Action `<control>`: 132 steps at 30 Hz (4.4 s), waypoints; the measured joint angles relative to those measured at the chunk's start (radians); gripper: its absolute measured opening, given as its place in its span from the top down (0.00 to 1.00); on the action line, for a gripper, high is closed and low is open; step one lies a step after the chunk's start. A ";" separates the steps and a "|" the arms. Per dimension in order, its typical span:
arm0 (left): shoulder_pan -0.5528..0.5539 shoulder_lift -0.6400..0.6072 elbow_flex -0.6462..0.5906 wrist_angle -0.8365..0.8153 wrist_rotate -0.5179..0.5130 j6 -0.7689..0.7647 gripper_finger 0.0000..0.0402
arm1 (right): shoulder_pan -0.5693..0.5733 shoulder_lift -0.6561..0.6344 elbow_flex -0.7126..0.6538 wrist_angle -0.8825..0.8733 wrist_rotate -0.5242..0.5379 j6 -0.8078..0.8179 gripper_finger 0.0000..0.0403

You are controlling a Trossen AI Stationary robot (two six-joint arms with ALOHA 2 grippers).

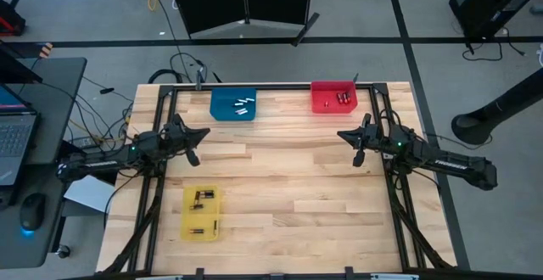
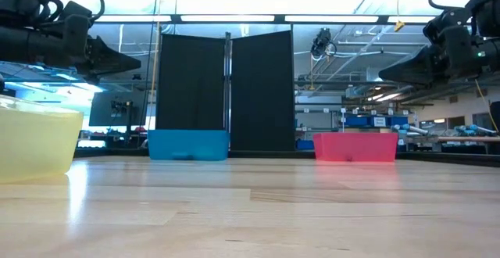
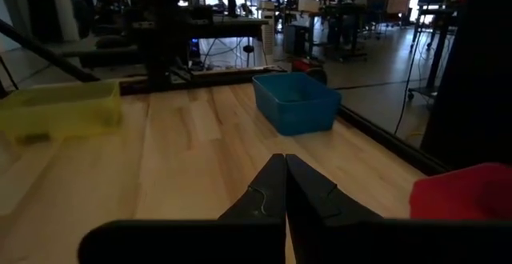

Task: Sort batteries
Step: Return to Home Position

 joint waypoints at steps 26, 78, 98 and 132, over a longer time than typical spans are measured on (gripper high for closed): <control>0.137 0.110 0.002 0.043 -0.015 0.026 0.98 | -0.104 -0.014 0.024 -0.060 0.005 -0.067 0.93; 0.137 0.111 0.002 0.068 -0.010 0.025 0.98 | -0.104 -0.014 0.024 -0.053 0.008 -0.069 0.93; 0.137 0.111 0.003 0.068 -0.010 0.025 0.97 | -0.104 -0.014 0.024 -0.053 0.008 -0.069 0.92; 0.137 0.111 0.003 0.068 -0.011 0.025 0.97 | -0.104 -0.014 0.024 -0.053 0.008 -0.069 0.93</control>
